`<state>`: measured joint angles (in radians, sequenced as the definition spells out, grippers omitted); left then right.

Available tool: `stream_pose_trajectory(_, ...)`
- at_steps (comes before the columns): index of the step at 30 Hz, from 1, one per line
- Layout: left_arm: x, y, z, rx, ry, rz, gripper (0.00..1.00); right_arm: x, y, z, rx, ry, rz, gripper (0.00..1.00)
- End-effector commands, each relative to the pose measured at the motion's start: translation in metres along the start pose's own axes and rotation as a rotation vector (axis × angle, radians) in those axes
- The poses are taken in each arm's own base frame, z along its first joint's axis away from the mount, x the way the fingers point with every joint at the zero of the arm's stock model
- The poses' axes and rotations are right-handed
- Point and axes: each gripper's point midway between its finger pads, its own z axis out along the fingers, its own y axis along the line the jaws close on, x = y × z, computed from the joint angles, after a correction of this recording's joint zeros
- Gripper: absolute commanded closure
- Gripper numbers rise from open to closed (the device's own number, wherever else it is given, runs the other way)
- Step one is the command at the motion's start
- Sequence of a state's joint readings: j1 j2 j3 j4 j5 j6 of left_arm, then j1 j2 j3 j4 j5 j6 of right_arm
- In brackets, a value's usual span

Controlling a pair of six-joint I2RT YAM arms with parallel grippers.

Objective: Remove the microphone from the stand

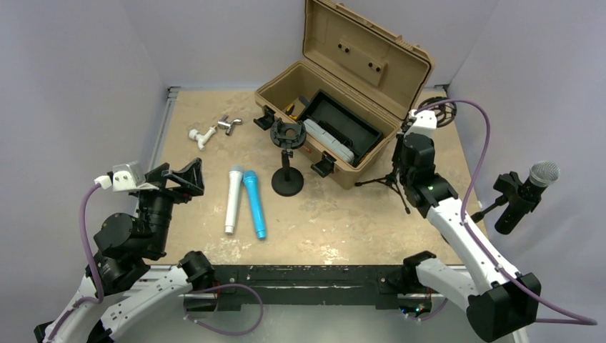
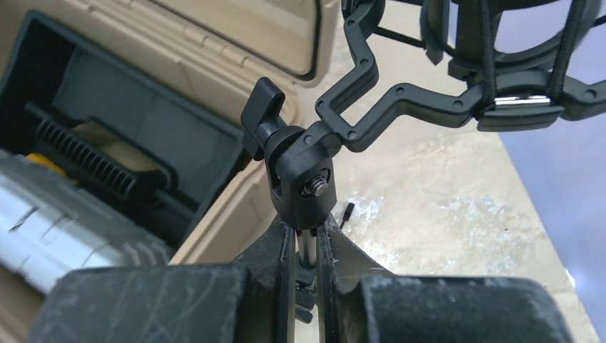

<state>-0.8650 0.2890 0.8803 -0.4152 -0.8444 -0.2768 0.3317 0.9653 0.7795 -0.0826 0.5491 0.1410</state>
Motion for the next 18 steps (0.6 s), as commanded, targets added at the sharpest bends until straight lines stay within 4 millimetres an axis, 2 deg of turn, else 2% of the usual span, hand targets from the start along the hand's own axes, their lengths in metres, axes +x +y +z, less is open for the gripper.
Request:
stream_pose_trajectory(1, -0.008, -0.003, 0.002, 0.002, -0.015, -0.003, 0.14, -0.022, 0.034, -0.023, -0.130, 0.077, 0.222, 1.00)
stream_pose_trajectory(3, -0.007, -0.003, 0.002, 0.001, -0.015, -0.003, 0.14, -0.020, 0.043, -0.037, -0.182, 0.093, 0.256, 1.00)
stream_pose_trajectory(5, -0.007, -0.003, 0.002, 0.002, -0.015, -0.002, 0.14, -0.021, 0.061, -0.053, -0.293, 0.094, 0.274, 1.00)
stream_pose_trajectory(10, -0.005, -0.005, 0.004, 0.002, -0.010, 0.009, 0.14, -0.005, 0.100, -0.087, -0.462, 0.130, 0.225, 1.00)
stream_pose_trajectory(14, -0.004, -0.004, 0.005, -0.007, -0.008, 0.015, 0.14, -0.014, 0.120, -0.111, -0.592, 0.065, 0.260, 1.00)
stream_pose_trajectory(18, -0.004, -0.002, 0.005, -0.021, -0.010, 0.026, 0.14, -0.020, 0.148, -0.136, -0.768, -0.024, 0.234, 1.00)
